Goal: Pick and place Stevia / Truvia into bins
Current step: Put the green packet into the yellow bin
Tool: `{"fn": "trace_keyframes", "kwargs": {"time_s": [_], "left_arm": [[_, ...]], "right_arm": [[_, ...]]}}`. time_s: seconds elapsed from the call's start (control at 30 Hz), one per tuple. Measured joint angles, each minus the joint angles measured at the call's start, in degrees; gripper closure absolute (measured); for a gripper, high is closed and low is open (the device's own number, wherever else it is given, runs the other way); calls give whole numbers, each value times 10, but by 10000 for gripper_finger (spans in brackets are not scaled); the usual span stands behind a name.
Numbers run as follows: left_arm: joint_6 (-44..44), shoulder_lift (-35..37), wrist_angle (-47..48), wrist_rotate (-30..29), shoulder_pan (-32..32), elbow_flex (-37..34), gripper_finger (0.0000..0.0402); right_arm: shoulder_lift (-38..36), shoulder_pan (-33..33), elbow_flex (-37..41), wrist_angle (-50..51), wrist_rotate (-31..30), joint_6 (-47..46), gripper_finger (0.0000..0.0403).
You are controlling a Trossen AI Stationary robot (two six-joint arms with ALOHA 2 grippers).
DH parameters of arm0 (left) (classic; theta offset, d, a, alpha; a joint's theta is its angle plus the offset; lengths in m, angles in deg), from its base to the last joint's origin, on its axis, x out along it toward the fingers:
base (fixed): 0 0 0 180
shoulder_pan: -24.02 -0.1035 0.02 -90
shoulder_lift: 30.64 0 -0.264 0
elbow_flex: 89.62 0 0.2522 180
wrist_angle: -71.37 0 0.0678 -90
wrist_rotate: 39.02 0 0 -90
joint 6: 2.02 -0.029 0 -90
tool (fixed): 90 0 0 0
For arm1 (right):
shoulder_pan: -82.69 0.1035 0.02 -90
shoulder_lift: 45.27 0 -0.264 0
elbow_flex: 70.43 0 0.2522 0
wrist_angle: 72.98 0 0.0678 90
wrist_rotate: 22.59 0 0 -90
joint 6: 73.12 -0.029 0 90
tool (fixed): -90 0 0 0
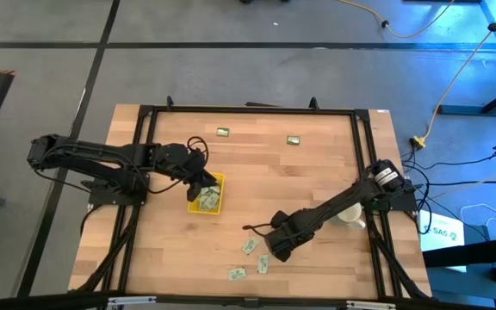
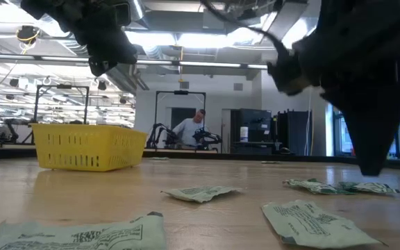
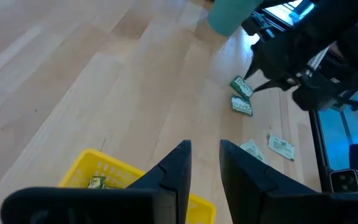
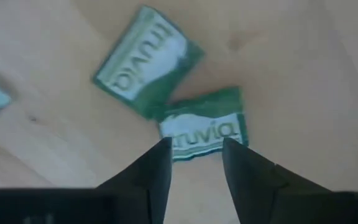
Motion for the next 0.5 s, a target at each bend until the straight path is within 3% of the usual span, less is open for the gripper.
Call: {"fn": "trace_keyframes", "kwargs": {"time_s": [0.2,0.5], "left_arm": [[0,0,0,-2,0,0,325],[0,0,0,-3,0,0,324]], "right_arm": [[-2,0,44,-75,22,0,283],[-3,0,60,-66,27,0,350]]}}
